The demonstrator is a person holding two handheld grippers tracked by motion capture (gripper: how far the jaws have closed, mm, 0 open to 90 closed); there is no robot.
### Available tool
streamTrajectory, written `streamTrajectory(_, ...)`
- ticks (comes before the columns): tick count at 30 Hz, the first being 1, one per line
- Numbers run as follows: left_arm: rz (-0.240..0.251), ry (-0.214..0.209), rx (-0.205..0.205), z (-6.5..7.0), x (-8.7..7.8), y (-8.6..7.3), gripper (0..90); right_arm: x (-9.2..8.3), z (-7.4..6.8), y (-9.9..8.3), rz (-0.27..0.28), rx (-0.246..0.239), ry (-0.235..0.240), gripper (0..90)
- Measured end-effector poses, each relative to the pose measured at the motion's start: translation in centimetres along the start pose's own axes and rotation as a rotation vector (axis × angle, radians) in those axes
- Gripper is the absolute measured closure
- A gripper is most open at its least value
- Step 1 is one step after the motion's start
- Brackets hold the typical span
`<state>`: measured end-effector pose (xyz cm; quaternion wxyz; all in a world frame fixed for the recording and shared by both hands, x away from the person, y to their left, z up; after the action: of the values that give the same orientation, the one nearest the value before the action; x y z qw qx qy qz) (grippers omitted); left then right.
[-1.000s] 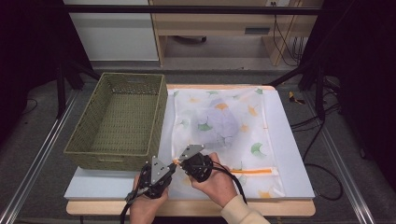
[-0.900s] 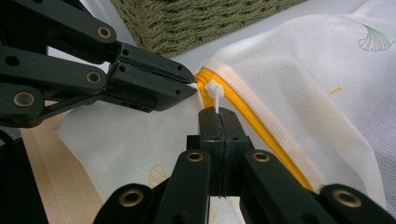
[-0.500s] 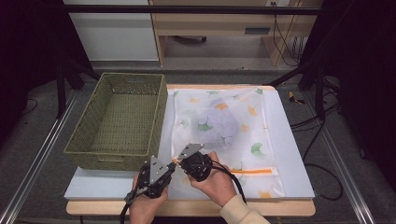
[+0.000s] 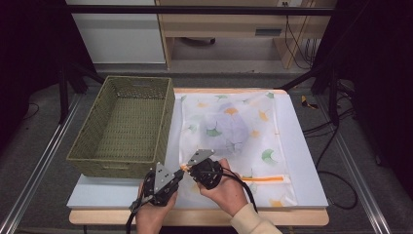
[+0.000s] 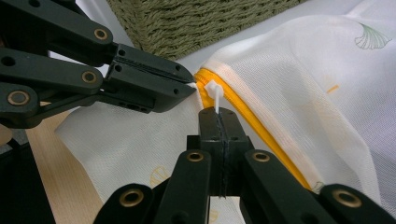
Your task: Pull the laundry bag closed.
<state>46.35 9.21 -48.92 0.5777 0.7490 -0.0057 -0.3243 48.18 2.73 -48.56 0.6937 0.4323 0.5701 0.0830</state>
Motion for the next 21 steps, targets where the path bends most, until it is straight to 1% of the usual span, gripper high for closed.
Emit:
streamTrajectory(3,0.006,0.008,0.003,-0.07,-0.09,0.05,88.8,0.04,-0.02,0.02,0.012,0.023,0.013,90.0)
streamTrajectory(5,0.012,0.014,0.002,-0.19,-0.17,0.14,88.8,0.01,0.02,-0.02,0.008,0.023,0.009,90.0)
streamTrajectory(9,0.012,0.013,0.002,-0.19,-0.17,0.16,88.8,0.05,0.02,-0.12,0.013,0.033,0.018,90.0)
streamTrajectory(12,0.017,0.019,0.0,-0.19,-0.21,0.19,88.9,0.1,0.06,-0.3,0.009,0.037,0.019,90.0)
streamTrajectory(13,0.017,0.019,0.0,-0.19,-0.21,0.19,88.9,0.1,0.1,-0.43,-0.001,0.038,0.014,90.0)
streamTrajectory(15,0.012,0.015,0.0,-0.14,-0.16,0.11,88.9,0.18,0.06,-0.52,0.003,0.044,0.023,90.0)
streamTrajectory(16,0.012,0.015,0.0,-0.14,-0.16,0.11,89.0,0.15,0.12,-0.62,-0.003,0.043,0.021,90.0)
streamTrajectory(18,0.015,0.019,0.003,-0.11,-0.17,0.12,89.0,0.23,0.19,-0.65,0.0,0.048,0.023,90.0)
streamTrajectory(21,0.028,0.025,-0.001,-0.12,-0.3,0.35,89.1,0.29,0.28,-0.81,-0.01,0.055,0.017,90.0)
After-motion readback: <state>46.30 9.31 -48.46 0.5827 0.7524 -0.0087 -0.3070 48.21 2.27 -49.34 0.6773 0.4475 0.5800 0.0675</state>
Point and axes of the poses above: each handheld gripper's, and its own axes: x roughly forward along the jaws, y roughly out of its top, z roughly to its right, the point moved 10 cm from there along x, roughly forward along the jaws, and after that the axes turned 7 degrees about y, right-handed, at the moved point
